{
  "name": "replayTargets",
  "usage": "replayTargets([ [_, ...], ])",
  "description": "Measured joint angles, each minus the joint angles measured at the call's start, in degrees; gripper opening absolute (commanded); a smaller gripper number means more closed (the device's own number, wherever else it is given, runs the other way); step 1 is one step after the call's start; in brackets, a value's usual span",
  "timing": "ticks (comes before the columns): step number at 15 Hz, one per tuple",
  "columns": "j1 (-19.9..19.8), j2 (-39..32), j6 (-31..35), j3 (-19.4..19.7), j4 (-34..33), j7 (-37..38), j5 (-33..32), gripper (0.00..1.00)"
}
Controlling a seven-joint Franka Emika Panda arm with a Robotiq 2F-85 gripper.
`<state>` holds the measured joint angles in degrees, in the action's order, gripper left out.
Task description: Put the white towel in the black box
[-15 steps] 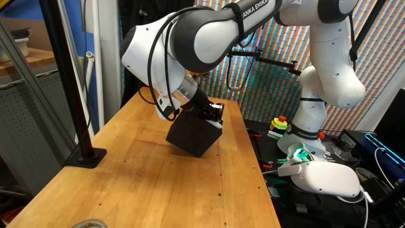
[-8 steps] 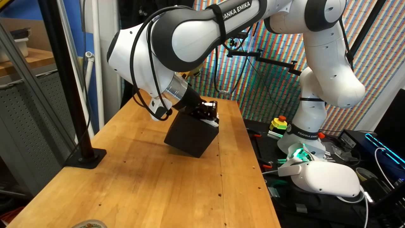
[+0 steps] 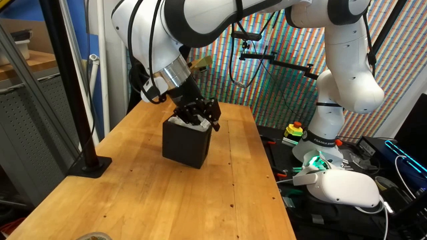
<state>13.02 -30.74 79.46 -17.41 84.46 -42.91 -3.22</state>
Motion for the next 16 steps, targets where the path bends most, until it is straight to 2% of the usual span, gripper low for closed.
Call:
replayTargets([
  [1, -0.34, 1.5, 1.91, 0.0, 1.2, 0.0, 0.2, 1.0],
  [4, -1.25, 6.4, 6.69, 0.01, 5.52, -0.03, 0.44, 1.0],
  [5, -1.51, 8.11, 8.14, 0.02, 7.08, -0.03, 0.48, 0.76],
  [7, -1.9, 11.59, 11.42, 0.05, 10.4, -0.03, 0.62, 0.71],
  [14, -2.32, 25.62, 30.65, 0.38, 26.24, 0.18, 3.79, 0.16],
  [16, -2.02, 29.35, 35.13, 0.38, 31.3, 0.18, 3.79, 0.05],
])
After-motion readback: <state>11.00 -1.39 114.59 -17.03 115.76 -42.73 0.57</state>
